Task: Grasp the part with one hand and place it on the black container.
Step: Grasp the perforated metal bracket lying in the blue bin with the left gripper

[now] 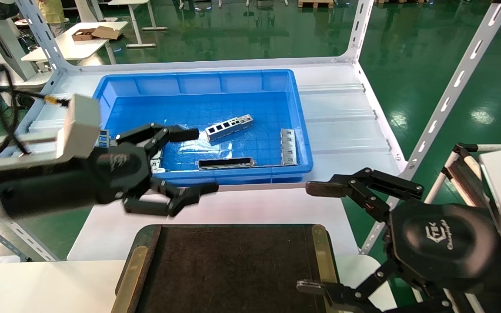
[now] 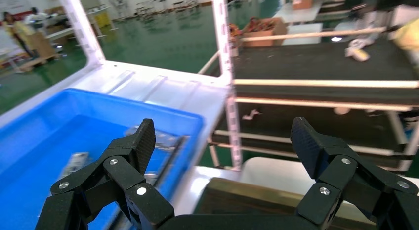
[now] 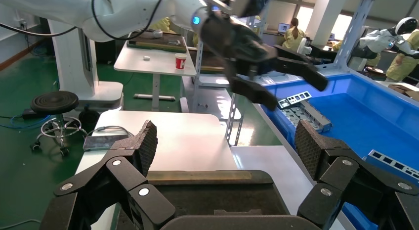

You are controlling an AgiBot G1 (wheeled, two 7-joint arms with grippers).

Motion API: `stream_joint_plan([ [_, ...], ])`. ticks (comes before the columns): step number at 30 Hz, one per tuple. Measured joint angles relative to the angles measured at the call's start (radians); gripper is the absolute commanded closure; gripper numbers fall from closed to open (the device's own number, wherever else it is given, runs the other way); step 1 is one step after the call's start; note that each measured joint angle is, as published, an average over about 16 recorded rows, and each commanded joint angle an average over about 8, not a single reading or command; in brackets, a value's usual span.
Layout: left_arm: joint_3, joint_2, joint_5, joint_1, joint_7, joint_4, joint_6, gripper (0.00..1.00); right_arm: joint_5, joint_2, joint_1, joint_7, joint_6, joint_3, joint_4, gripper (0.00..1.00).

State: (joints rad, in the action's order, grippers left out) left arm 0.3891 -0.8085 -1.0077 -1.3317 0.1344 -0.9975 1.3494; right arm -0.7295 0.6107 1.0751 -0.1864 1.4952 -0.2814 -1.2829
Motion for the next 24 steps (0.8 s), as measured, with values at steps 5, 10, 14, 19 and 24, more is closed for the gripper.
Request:
stream_joint_plan([
  [5,0.032,-0.083,-0.077,-0.085,-0.049,0.150,-0.053,0.00,0.000,0.000,0.000,0.000,0.000,0.000,0.000,0.00],
  [10,0.058,-0.171,-0.143,-0.163,-0.125,0.324,-0.116,0.00,0.001,0.000,0.000,0.000,0.000,-0.001,0.000,0.00],
  [14,0.072,-0.243,-0.184,-0.219,-0.195,0.471,-0.179,0.00,0.001,0.000,0.000,0.001,0.000,-0.001,0.000,0.00],
  [19,0.084,-0.325,-0.222,-0.274,-0.279,0.637,-0.272,0.00,0.001,-0.001,0.000,0.001,-0.001,-0.001,0.000,0.00],
  [24,0.091,-0.400,-0.248,-0.311,-0.351,0.773,-0.390,0.00,0.001,-0.001,0.000,0.001,-0.001,-0.002,0.000,0.00],
])
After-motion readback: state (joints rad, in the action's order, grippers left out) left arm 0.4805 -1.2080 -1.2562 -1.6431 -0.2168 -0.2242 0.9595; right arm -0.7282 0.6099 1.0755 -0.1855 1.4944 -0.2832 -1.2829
